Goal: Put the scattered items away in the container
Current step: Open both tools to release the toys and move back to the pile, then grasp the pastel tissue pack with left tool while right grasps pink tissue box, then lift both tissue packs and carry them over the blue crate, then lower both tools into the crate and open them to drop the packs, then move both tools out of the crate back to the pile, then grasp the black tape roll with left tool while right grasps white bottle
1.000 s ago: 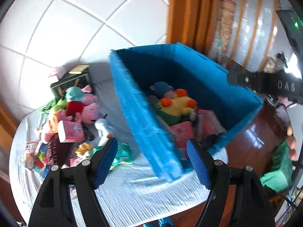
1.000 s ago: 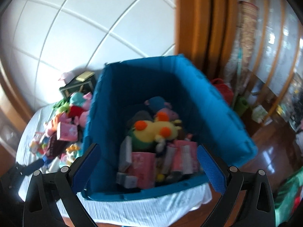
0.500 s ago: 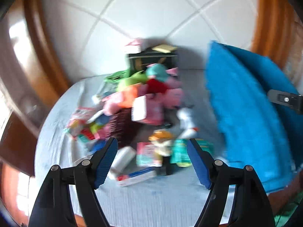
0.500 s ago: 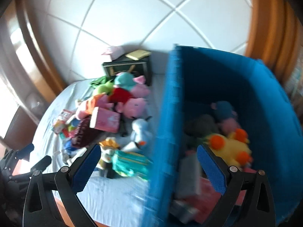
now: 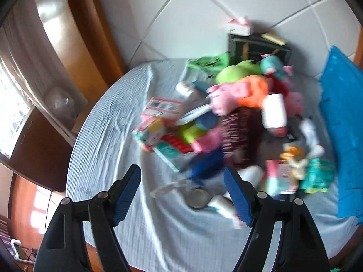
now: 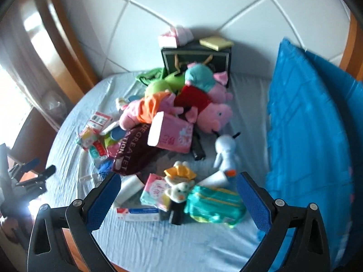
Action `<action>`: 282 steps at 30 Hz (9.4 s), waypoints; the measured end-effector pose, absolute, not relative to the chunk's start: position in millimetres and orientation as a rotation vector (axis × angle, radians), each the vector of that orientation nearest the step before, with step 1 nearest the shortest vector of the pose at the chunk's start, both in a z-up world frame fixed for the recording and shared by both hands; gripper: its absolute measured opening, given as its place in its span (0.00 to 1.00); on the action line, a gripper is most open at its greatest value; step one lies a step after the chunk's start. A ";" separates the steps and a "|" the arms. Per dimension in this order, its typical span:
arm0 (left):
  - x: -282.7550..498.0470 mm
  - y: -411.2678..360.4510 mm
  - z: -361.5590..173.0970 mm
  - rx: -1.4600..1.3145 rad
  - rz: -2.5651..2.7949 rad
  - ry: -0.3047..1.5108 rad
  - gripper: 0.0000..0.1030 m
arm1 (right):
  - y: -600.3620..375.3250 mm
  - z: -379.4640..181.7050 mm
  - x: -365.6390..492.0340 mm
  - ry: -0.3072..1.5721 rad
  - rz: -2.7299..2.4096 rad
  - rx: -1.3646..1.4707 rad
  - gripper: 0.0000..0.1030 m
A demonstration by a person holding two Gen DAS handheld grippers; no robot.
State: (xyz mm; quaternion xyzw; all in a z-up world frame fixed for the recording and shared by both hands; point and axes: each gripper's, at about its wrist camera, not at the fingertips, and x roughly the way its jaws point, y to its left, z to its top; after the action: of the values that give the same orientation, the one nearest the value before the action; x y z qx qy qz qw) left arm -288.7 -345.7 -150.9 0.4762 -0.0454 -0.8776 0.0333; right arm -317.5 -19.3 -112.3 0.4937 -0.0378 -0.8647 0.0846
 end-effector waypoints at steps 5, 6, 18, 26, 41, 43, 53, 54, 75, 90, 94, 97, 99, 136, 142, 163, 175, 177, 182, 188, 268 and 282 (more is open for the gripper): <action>-326.1 -414.1 -181.4 1.490 -2.676 -0.144 0.73 | -51.2 -151.3 -340.2 -0.217 -2.572 1.569 0.99; -333.9 -424.2 -189.0 1.506 -2.666 -0.140 0.73 | -57.6 -158.8 -343.8 -0.235 -2.561 1.588 0.99; -383.8 -471.9 -262.6 1.640 -2.580 0.046 0.73 | -77.9 -218.9 -377.7 -0.246 -2.500 1.684 1.00; -409.6 -481.4 -283.3 1.637 -2.604 0.017 0.73 | -88.6 -251.1 -394.3 -0.271 -2.481 1.735 1.00; -485.2 -484.1 -328.1 1.846 -2.853 -0.225 0.55 | -225.9 -263.2 -412.5 -0.412 -2.542 1.707 1.00; -485.7 -494.3 -324.1 1.831 -2.856 -0.179 0.53 | -249.4 -261.2 -422.3 -0.356 -2.529 1.695 1.00; -492.0 -564.8 -307.7 1.587 -2.720 0.066 0.47 | -372.7 -273.5 -509.7 0.121 -2.371 1.549 1.00; -490.4 -563.6 -309.7 1.581 -2.708 0.083 0.47 | -382.3 -278.4 -516.6 0.195 -2.353 1.534 1.00; -510.7 -540.0 -357.4 1.641 -2.499 0.223 0.47 | -428.7 -348.9 -573.0 0.662 -2.007 1.363 1.00; -500.4 -543.9 -345.7 1.617 -2.515 0.168 0.45 | -445.8 -363.6 -583.7 0.590 -2.046 1.453 0.97; -497.5 -548.6 -326.7 1.566 -2.541 0.156 0.45 | -444.5 -349.9 -566.5 0.578 -2.080 1.441 0.97; -492.9 -551.1 -306.9 1.526 -2.569 0.146 0.45 | -441.5 -325.7 -558.3 0.552 -2.129 1.413 0.96; -488.5 -551.1 -292.5 1.503 -2.588 0.132 0.45 | -438.6 -302.8 -552.0 0.537 -2.169 1.382 0.96; -277.1 -221.9 -3.9 0.931 -3.348 -0.217 0.45 | -85.2 35.4 -244.8 0.276 -3.129 0.945 0.96; -249.8 -133.8 26.8 0.876 -3.483 -0.277 0.45 | 9.2 63.4 -191.0 0.206 -3.290 0.933 0.97; -317.5 272.4 0.9 1.279 -3.375 -0.299 0.45 | 397.6 -3.1 -263.1 -0.010 -3.280 1.219 0.97; -394.2 299.0 -114.7 1.691 -3.065 -0.328 0.45 | 479.2 -103.4 -343.2 -0.219 -3.147 1.392 0.95; -394.7 300.6 -119.5 1.717 -3.036 -0.335 0.45 | 481.8 -105.4 -341.7 -0.240 -3.153 1.376 0.90; -390.3 306.0 -122.3 1.661 -3.049 -0.445 0.46 | 467.6 -99.8 -339.6 -0.224 -3.166 1.338 0.89; -383.7 317.6 -122.8 1.631 -3.059 -0.541 0.68 | 462.7 -105.8 -345.7 -0.187 -3.137 1.411 0.89; -231.4 -317.9 -274.5 1.438 -2.667 0.031 0.85 | -32.3 -224.2 -240.1 -0.252 -2.589 1.354 1.00; -256.4 -343.0 -336.6 1.612 -2.665 -0.070 0.85 | -89.5 -303.1 -250.5 -0.250 -2.503 1.567 1.00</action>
State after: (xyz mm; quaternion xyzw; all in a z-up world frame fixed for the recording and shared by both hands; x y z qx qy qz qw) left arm -256.4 -343.0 -336.6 0.5174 -0.0224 -0.8554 0.0133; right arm -250.5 -89.5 -303.1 0.5265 -0.0842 -0.8413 0.0888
